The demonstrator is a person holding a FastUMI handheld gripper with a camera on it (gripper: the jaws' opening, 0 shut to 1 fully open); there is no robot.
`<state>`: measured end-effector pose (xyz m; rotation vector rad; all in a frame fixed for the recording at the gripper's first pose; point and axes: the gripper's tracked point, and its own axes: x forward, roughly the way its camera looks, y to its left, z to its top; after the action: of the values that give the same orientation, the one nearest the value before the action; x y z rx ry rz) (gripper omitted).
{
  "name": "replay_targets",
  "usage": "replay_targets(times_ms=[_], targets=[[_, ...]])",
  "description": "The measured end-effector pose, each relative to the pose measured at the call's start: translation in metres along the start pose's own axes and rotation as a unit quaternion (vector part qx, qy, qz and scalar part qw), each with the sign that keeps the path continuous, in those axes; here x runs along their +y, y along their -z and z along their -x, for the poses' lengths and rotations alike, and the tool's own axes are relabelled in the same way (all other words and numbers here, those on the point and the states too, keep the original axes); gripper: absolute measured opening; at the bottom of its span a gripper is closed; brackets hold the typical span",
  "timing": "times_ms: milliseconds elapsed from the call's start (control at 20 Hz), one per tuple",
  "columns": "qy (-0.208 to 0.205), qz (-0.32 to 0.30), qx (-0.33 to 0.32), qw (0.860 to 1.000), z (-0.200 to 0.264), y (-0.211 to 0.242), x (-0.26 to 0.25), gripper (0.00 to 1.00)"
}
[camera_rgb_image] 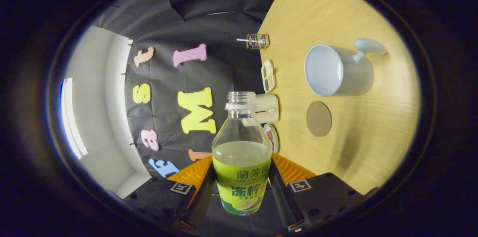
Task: Take the bottle from table, then pour the juice into the cup, finally place the bottle on the coaster
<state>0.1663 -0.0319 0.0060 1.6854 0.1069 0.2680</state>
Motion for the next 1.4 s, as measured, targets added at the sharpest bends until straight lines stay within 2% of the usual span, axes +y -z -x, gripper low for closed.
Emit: replay_targets(times_ms=[350,550,1000,1400], targets=[[-0.042,-0.09,0.0,0.995,-0.001,-0.007,0.002,0.79],[-0.042,-0.108,0.001,0.993,0.005,-0.013,-0.004,0.79],[-0.072,-0.164,0.003,0.984,0.007,-0.027,0.002,0.79],[-0.069,-0.185,0.013,0.98,0.003,-0.035,0.003,0.79]])
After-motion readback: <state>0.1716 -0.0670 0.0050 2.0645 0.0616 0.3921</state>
